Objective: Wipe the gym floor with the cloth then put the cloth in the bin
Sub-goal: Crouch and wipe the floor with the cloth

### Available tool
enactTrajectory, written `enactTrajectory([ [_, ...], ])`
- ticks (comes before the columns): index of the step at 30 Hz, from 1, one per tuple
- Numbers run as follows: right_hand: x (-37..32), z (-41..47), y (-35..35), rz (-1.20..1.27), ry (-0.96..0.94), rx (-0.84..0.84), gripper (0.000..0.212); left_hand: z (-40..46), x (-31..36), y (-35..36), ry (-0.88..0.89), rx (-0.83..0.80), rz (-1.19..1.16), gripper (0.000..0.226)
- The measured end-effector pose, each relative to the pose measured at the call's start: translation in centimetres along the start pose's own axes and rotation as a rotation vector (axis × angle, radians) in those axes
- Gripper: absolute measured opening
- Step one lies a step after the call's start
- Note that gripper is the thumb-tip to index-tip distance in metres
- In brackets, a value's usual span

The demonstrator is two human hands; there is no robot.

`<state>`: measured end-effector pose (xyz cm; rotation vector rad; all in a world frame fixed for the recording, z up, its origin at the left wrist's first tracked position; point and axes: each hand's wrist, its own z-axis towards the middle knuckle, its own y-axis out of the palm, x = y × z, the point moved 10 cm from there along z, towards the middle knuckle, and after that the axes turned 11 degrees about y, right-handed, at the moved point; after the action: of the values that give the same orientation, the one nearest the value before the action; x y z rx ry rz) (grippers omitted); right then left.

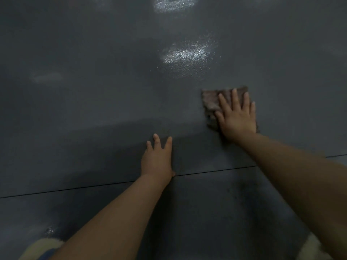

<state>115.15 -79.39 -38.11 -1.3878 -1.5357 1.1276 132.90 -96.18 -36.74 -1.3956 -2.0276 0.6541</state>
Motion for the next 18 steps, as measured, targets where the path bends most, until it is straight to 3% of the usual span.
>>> enactTrajectory([
  [3, -0.2, 2.3, -0.8, 0.056, 0.14, -0.046, 0.055, -0.5, -0.9, -0.7, 0.066, 0.096, -0.005, 0.092],
  [6, -3.1, 1.1, -0.2, 0.069, 0.148, -0.059, 0.055, -1.2, -2.5, -1.4, 0.082, 0.164, -0.047, 0.089],
  [13, -13.3, -13.5, 4.4, -0.001, -0.367, -0.078, 0.056, -2.5, -8.8, -1.6, -0.153, 0.139, -0.074, 0.105],
  [16, -14.2, -18.2, 6.3, -0.071, -0.612, -0.142, 0.055, -2.7, -10.7, -1.4, -0.213, 0.065, -0.097, 0.118],
  [18, -13.5, -16.9, 5.7, -0.09, -0.652, -0.107, 0.056, -2.7, -11.1, -1.2, -0.23, 0.034, -0.1, 0.123],
])
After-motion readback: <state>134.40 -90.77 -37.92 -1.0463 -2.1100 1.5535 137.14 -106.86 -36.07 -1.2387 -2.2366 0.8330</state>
